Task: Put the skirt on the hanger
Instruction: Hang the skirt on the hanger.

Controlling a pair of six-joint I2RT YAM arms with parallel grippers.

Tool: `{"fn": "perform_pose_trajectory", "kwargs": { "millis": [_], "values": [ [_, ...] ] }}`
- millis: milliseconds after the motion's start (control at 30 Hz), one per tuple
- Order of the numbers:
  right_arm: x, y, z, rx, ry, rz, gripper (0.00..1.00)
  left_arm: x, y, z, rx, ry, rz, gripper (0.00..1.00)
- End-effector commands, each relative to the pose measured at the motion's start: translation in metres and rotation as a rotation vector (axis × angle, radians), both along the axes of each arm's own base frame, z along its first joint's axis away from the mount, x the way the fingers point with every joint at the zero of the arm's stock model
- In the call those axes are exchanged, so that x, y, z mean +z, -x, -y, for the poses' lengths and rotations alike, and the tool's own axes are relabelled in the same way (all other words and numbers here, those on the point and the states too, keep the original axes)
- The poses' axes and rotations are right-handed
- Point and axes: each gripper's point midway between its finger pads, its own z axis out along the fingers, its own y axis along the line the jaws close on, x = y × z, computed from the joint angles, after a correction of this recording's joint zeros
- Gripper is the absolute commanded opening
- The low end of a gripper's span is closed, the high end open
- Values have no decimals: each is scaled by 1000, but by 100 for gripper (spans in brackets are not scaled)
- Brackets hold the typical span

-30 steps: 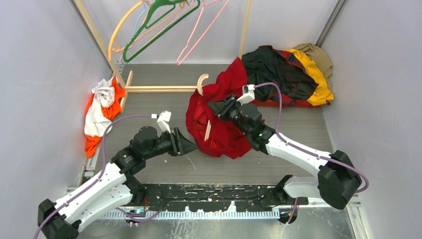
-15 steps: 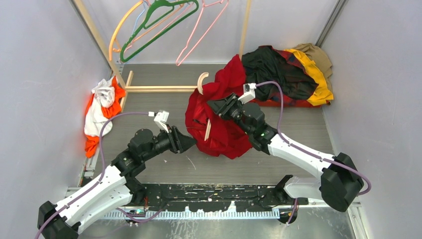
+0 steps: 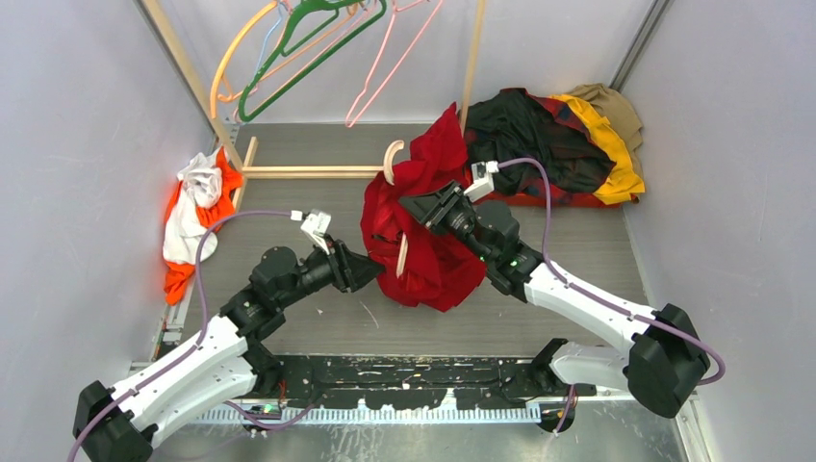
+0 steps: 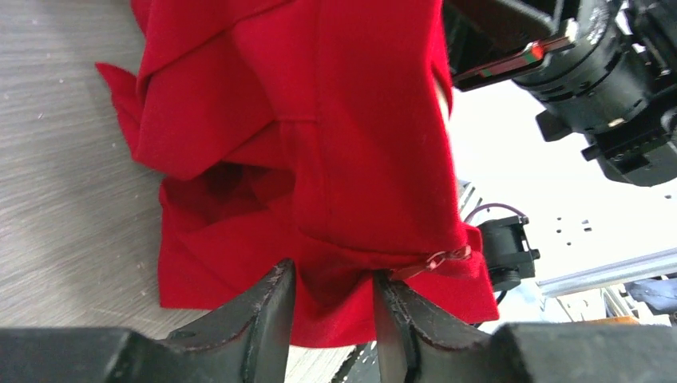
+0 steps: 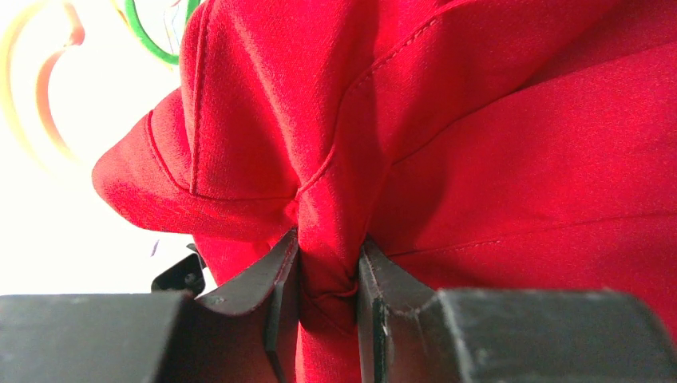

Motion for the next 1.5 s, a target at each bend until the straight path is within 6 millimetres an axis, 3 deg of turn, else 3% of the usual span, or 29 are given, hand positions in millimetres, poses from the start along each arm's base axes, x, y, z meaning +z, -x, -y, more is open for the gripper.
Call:
{"fn": "perform_pose_trajectory", "kwargs": {
  "millis": [0, 67, 233, 333, 500, 767, 967, 1200, 1300, 1467],
  "values": [
    [61, 15, 4, 38, -161, 131, 1, 55, 2, 8, -46, 123, 156, 38],
    [61, 16, 3, 46, -172, 126, 1, 53, 1, 10, -46, 121, 153, 33],
    [63, 18, 3, 54, -179, 125, 1, 42, -7, 14, -43, 62, 97, 8],
    [63, 19, 6, 46, -173, 127, 1, 43, -8, 15, -41, 52, 90, 0],
    [54, 14, 11, 5, -99, 131, 1, 46, -10, 4, 9, -1, 65, 0],
    [33, 2, 18, -58, 65, 123, 1, 60, 3, -9, 14, -21, 54, 0],
    [40, -12, 24, -129, 113, 159, 1, 71, 13, -7, -28, -5, 47, 0],
    [48, -27, 34, -206, 276, 218, 1, 105, 22, -15, -38, -9, 82, 0],
    [41, -32, 36, -228, 343, 226, 1, 121, 26, -15, -53, 4, 91, 0],
    [22, -28, 20, -248, 438, 244, 1, 140, 25, -8, -76, 26, 90, 0]
  ]
}}
